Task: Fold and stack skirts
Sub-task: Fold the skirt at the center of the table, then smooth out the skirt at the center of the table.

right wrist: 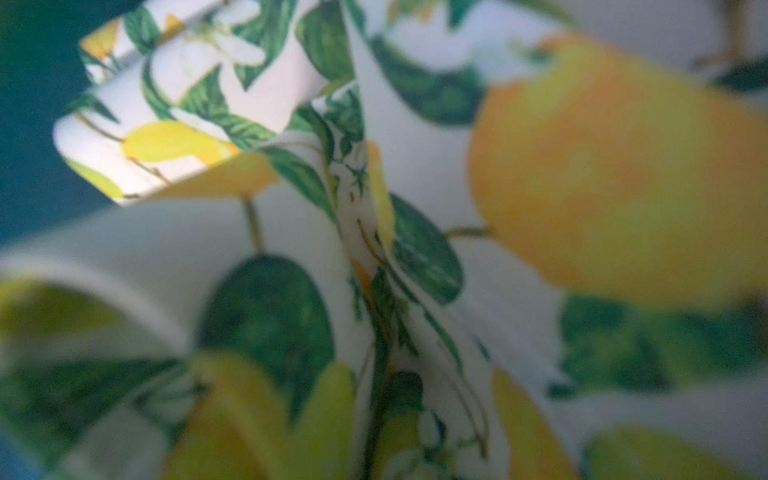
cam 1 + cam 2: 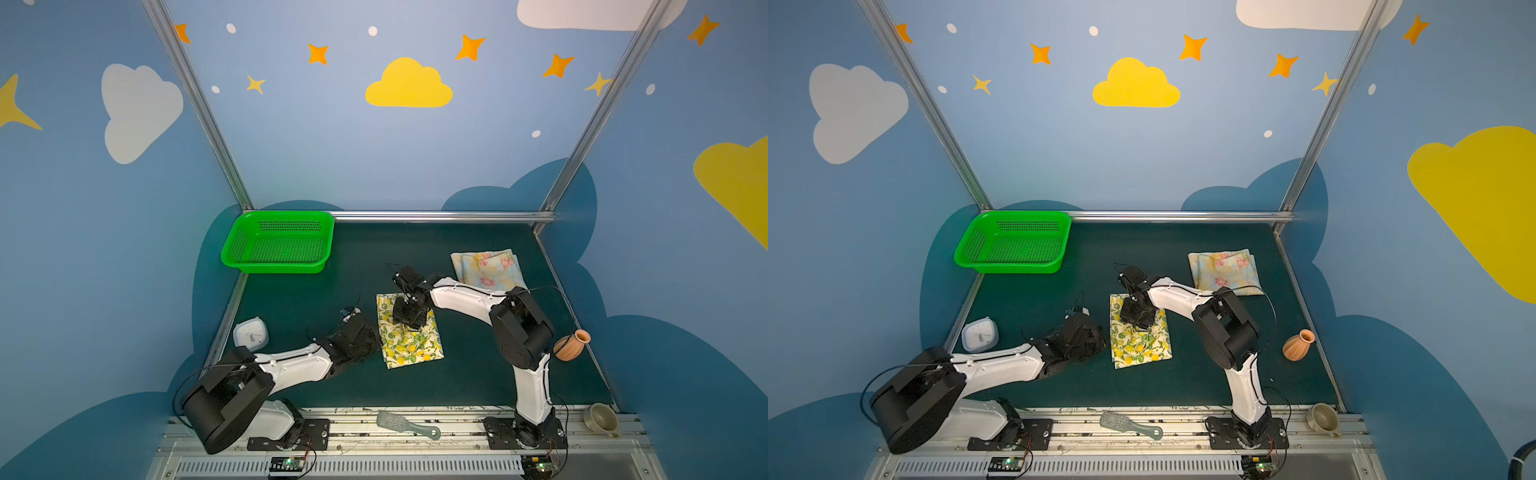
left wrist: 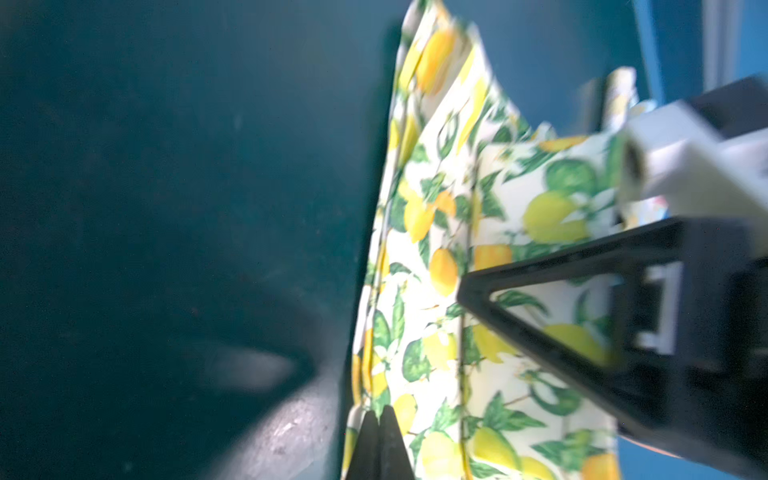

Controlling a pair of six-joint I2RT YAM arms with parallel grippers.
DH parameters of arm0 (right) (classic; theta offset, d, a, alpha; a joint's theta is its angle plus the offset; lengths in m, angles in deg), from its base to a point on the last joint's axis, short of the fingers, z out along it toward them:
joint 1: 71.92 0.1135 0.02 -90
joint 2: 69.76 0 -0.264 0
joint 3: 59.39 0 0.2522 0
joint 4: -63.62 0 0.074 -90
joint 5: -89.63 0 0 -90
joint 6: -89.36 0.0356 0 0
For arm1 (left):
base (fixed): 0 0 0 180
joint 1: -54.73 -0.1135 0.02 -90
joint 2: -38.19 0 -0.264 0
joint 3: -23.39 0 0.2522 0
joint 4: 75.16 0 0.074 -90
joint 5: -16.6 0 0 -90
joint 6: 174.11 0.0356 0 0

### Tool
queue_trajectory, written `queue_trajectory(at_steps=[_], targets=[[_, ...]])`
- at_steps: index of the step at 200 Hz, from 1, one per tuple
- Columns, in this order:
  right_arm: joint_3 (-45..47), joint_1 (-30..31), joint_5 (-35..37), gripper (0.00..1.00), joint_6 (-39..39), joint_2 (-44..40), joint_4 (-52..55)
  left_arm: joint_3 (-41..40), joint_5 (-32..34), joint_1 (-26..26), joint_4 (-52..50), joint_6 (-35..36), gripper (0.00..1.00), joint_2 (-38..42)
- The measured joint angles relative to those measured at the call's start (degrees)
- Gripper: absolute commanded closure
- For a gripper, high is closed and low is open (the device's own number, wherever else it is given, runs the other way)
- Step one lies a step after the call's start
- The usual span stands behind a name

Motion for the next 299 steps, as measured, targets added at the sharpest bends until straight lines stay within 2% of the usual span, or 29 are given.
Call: queue_trajectory(at_steps=[39, 130, 186, 201, 218, 238, 246, 299], targets=[[0.33, 0.35, -0.07, 0.50, 0.02, -0.72, -0.09, -0.04, 1.22, -1.95, -3.39, 0.20, 0.96, 4.04], [0.79, 2.25, -0.94, 0.50, 0.44, -3.50, 0.28, -0.44, 2.75, -3.56, -7.41, 1.22, 0.96, 6.67], [3.69, 2.47, -2.38, 0.50, -0.04, -10.73, 0.66, 4.11, 2.47, -5.29, -9.99, 3.91, 0.96, 4.61], [4.83, 2.45, -3.50, 0.54, -0.74, -12.02, 0.00, 7.13, 2.01, -5.55, -10.19, 5.11, 0.96, 2.19], [6.54, 2.45, -5.27, 0.63, -1.75, -12.20, -1.62, 11.34, 0.94, -5.86, -10.21, 6.73, 0.96, -1.49], [9.62, 2.38, -6.62, 0.85, -2.43, -12.20, -3.43, 16.70, -0.76, -6.10, -10.16, 8.61, 0.96, -6.36], [10.71, 2.29, -6.78, 0.90, -2.75, -12.20, -3.87, 18.88, -1.55, -6.16, -10.08, 9.29, 0.96, -8.44], [14.14, 1.31, -7.98, 0.96, -4.17, -12.20, -6.93, 29.20, -7.30, -6.34, -8.87, 11.85, 0.96, -21.22]])
